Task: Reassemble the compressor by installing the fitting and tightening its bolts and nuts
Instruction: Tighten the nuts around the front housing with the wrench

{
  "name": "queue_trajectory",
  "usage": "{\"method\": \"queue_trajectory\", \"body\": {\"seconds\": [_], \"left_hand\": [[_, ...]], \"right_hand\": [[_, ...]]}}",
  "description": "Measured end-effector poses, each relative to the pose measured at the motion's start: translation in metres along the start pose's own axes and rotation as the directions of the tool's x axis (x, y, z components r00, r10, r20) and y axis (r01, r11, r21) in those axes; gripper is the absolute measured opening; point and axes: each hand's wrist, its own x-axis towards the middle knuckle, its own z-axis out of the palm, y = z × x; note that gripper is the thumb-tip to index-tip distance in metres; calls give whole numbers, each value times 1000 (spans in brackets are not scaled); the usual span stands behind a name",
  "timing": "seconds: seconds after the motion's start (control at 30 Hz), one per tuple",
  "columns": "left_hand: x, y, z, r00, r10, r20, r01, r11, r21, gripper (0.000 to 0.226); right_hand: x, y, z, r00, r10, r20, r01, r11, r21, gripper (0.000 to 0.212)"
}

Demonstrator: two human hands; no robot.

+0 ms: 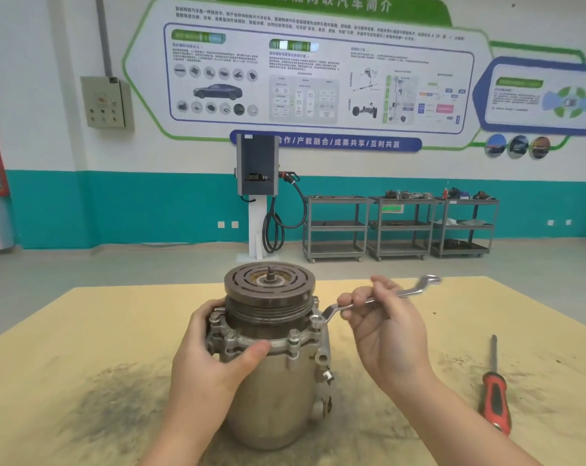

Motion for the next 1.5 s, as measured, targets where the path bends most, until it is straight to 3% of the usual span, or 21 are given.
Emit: {"method": "queue_trajectory", "body": {"seconds": [0.07,0.17,0.23,0.33,0.37,0.43,0.53,0.6,0.67,0.8,1.0,1.2,1.33,1.43,1.5], "left_hand": [[0,-1,0,1000,14,-1,-14,1000,-14,63],[0,-2,1,1000,19,-9,-19,999,-27,63],[-2,-3,2,1000,18,-21,-19,1000,-24,65],[-12,-5,8,995,6,-102,-5,1000,10,88],[-16,-4,12,991,9,-133,-5,1000,27,94],[-25,2,21,985,31,-169,-17,997,78,108],[-29,9,35,985,18,-170,10,986,165,135],[-26,8,39,987,28,-158,5,979,204,135],[-24,4,39,989,38,-146,-3,973,232,130],[-19,-3,33,993,53,-107,-29,975,218,130],[-10,-3,20,999,4,-51,3,991,137,129],[-11,-1,20,998,25,-64,-17,992,123,123],[-10,-2,20,997,20,-73,-9,990,143,123],[-11,-3,19,997,2,-73,9,989,150,125],[-11,-3,19,997,-2,-74,14,988,153,125]], "right_hand": [[-19,3,-3,965,-247,90,258,958,-128,8],[-46,13,-8,792,-502,347,602,733,-315,9],[-59,20,-9,680,-536,500,731,549,-405,13],[-62,19,-4,506,-529,681,856,209,-473,15],[-61,16,1,491,-532,690,862,186,-471,14],[-58,3,16,573,-586,573,816,344,-464,12],[-46,-18,25,781,-581,230,620,675,-401,13],[-33,-24,21,925,-379,31,374,892,-254,21],[-21,-23,16,984,-160,-83,154,985,-76,23],[-8,-15,10,992,36,-118,-26,996,88,24],[13,-6,17,955,291,-53,-278,944,176,20],[17,-1,17,947,321,-33,-310,933,185,21],[6,-2,12,971,230,-59,-220,965,141,21],[-16,2,5,998,-32,-59,31,999,-29,16],[-37,8,2,966,-260,8,257,950,-179,6]]}}
